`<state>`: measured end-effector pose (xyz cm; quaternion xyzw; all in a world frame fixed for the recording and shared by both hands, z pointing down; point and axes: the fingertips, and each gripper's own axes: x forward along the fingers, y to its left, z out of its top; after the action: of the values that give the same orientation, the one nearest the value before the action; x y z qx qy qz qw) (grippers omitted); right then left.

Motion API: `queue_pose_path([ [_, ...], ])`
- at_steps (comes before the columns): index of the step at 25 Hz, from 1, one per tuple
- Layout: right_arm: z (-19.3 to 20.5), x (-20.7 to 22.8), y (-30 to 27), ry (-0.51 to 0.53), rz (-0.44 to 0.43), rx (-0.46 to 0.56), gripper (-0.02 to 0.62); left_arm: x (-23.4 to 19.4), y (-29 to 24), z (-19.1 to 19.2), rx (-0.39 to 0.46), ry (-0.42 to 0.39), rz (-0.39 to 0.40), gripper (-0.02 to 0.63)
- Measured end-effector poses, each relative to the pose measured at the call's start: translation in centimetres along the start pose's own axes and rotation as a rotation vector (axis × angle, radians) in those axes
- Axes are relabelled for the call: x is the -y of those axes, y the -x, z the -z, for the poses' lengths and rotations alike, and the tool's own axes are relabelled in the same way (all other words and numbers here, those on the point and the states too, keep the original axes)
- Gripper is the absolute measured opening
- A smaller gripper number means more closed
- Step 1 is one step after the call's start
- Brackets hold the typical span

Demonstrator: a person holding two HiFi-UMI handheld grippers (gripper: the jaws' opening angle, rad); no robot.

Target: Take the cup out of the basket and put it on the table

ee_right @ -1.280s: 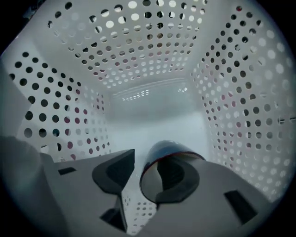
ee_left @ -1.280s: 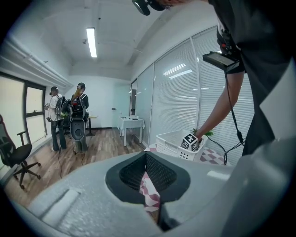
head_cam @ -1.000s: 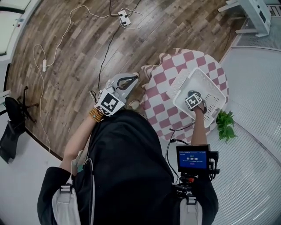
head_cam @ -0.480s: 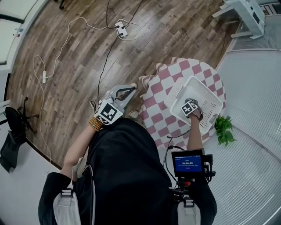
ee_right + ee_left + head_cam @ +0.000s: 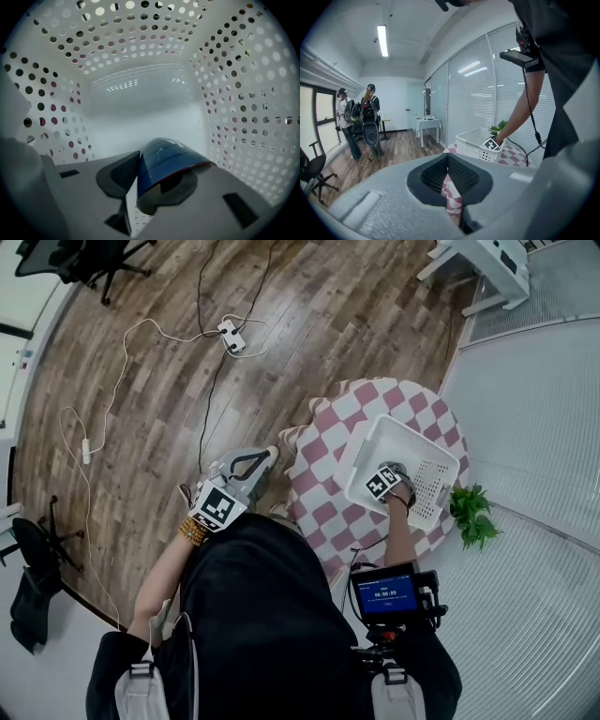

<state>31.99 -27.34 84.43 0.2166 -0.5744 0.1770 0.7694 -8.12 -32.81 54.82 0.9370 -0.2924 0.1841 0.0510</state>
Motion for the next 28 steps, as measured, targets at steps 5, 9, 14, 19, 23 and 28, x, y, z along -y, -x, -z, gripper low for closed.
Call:
queue_pose_path([
  [5,-0.2,-0.1,0.1,-0.011,-0.030,-0.019,0.092,-0.6,-0.3,0.1,0.001,-0.008,0.014,0.006],
  [9,-0.2,-0.8,0.4,-0.069,-0.084,-0.013,0.067,-1.5,0.0,0.2,0.007,-0.001,0.007,0.006],
  [14,-0.2,-1.5,0.8,-0.163,-0.138,0.011,0.051,-2.6,0.3,-0.5,0.035,-0.019,0.004,0.006],
  [19,-1.0,-2.2,1.2,-0.187,-0.183,0.014,0.049,-3.0,0.1,-0.9,0.058,-0.050,0.008,0.006],
  [23,-2.6,-2.3,2.4,-0.197,-0.168,0.043,0.046,-3.2,0.5,-1.0,0.069,-0.045,0.012,0.006],
  [28,-2.9,-0.8,4.7,-0.236,-0.115,0.086,0.041,-3.2,-0.1,-1.7,0.100,-0.059,0.046,0.006],
])
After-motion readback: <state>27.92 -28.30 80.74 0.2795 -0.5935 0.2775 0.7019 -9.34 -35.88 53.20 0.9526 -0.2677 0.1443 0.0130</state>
